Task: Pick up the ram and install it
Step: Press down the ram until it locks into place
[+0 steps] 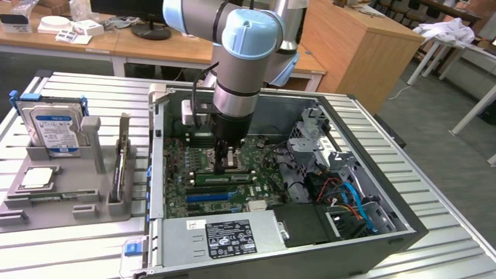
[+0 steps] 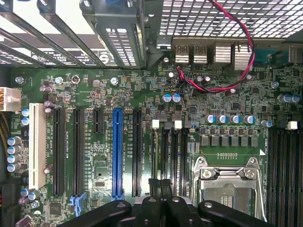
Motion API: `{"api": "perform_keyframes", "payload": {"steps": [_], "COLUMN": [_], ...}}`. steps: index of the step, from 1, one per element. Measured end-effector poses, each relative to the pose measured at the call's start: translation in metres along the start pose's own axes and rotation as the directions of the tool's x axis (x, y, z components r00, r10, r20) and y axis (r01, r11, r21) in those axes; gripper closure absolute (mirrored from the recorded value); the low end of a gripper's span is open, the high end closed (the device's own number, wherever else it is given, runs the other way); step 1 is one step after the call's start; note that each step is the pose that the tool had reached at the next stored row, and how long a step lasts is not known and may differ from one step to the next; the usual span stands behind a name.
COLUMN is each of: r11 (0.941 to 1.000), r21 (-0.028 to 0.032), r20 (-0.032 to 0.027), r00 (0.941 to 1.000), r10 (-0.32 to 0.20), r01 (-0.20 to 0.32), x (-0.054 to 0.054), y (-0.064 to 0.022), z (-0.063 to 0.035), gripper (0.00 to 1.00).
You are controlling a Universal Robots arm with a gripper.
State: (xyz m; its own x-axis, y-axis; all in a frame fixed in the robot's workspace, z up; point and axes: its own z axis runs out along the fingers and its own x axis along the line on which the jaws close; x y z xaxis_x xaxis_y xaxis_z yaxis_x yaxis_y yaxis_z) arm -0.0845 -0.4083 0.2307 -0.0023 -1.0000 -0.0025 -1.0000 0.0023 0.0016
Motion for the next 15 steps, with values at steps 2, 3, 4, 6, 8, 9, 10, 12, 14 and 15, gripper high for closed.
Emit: {"api": "perform_keyframes", "payload": {"steps": [2,3,4,6,8,9,10,12,14,15], "r11": [1.0000,1.0000,1.0000,1.0000,1.0000,1.0000,1.0000,1.0000,1.0000,1.0000], "r21": [0.0000,0.0000,-0.0001,0.0000,-0.0001,0.0000,0.0000,0.0000,0.0000,0.0000], "r20": [0.0001,0.0001,0.0000,0.0001,0.0000,0.0000,0.0000,0.0000,0.0000,0.0001], "r00": [1.0000,1.0000,1.0000,1.0000,1.0000,1.0000,1.0000,1.0000,1.0000,1.0000], "r10": [0.000,0.000,0.000,0.000,0.000,0.000,0.000,0.000,0.000,0.000], "r01": [0.000,0.000,0.000,0.000,0.000,0.000,0.000,0.000,0.000,0.000], "x": [0.0000,0.0000,0.0000,0.0000,0.0000,0.0000,0.0000,0.0000,0.0000,0.0000], "y": [0.0000,0.0000,0.0000,0.0000,0.0000,0.0000,0.0000,0.0000,0.0000,0.0000], "z": [0.0001,0.0003,0.0007,0.0013,0.0015,0.0016,0.0016,0.0016,0.0016,0.0018], "gripper": [0.89,0.89,0.89,0.89,0.89,0.89,0.89,0.89,0.89,0.89]}}
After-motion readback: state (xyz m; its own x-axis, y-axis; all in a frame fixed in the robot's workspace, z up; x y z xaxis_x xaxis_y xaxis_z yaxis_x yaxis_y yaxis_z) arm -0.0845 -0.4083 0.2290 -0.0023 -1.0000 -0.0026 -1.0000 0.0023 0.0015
